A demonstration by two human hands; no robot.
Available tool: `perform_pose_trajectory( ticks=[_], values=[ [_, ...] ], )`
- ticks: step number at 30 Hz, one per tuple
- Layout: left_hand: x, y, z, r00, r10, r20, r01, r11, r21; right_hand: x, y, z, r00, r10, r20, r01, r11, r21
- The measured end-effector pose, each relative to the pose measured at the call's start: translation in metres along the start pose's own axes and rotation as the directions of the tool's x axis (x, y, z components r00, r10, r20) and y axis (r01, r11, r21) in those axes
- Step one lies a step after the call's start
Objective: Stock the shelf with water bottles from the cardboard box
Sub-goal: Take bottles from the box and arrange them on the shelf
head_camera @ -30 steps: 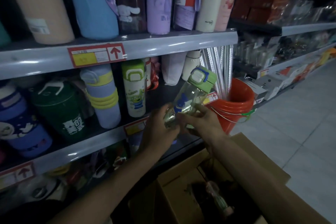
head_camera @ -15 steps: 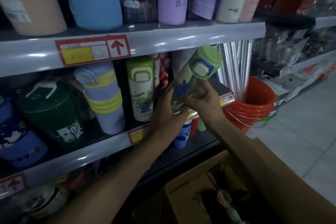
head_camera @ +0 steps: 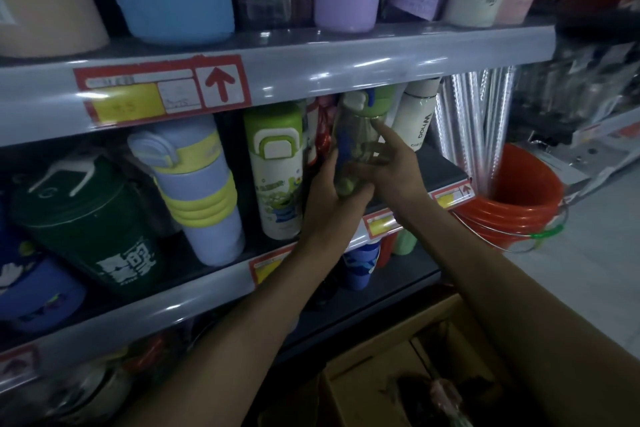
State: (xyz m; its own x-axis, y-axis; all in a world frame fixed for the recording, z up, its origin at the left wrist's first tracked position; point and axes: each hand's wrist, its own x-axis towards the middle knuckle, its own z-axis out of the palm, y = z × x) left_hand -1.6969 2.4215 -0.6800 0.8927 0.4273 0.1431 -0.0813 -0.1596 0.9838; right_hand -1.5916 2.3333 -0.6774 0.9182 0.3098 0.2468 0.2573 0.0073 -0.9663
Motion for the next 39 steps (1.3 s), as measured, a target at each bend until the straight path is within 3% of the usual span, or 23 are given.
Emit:
perform_pose_trajectory(
  ticks=[9, 16, 26, 33, 39],
  values=[
    [0.008, -0.009, -0.001, 0.999, -0.05, 0.007, 0.05, 0.999, -0.021, 0.012, 0.013, 0.007, 0.997, 0.065, -0.051, -0.069, 0.995, -0.069],
    [0.007, -0.011, -0.005, 0.996, -0.085, 0.033, 0.085, 0.996, -0.013, 0.012, 0.015, 0.009, 0.996, 0.034, -0.087, -0.048, 0.985, -0.166],
    [-0.023, -0.008, -0.025, 0.988, -0.103, 0.111, 0.09, 0.989, 0.113, -0.036, -0.016, -0.031, 0.99, 0.107, -0.094, -0.136, 0.915, -0.381],
    [-0.062, 0.018, -0.051, 0.927, -0.037, 0.374, -0.09, 0.945, 0.314, -0.105, -0.05, -0.08, 0.998, 0.052, 0.022, -0.024, 0.748, -0.663],
    [-0.095, 0.019, -0.052, 0.857, 0.018, 0.514, -0.336, 0.775, 0.534, -0.174, -0.079, -0.117, 0.989, 0.123, 0.087, 0.02, 0.465, -0.885]
  ],
)
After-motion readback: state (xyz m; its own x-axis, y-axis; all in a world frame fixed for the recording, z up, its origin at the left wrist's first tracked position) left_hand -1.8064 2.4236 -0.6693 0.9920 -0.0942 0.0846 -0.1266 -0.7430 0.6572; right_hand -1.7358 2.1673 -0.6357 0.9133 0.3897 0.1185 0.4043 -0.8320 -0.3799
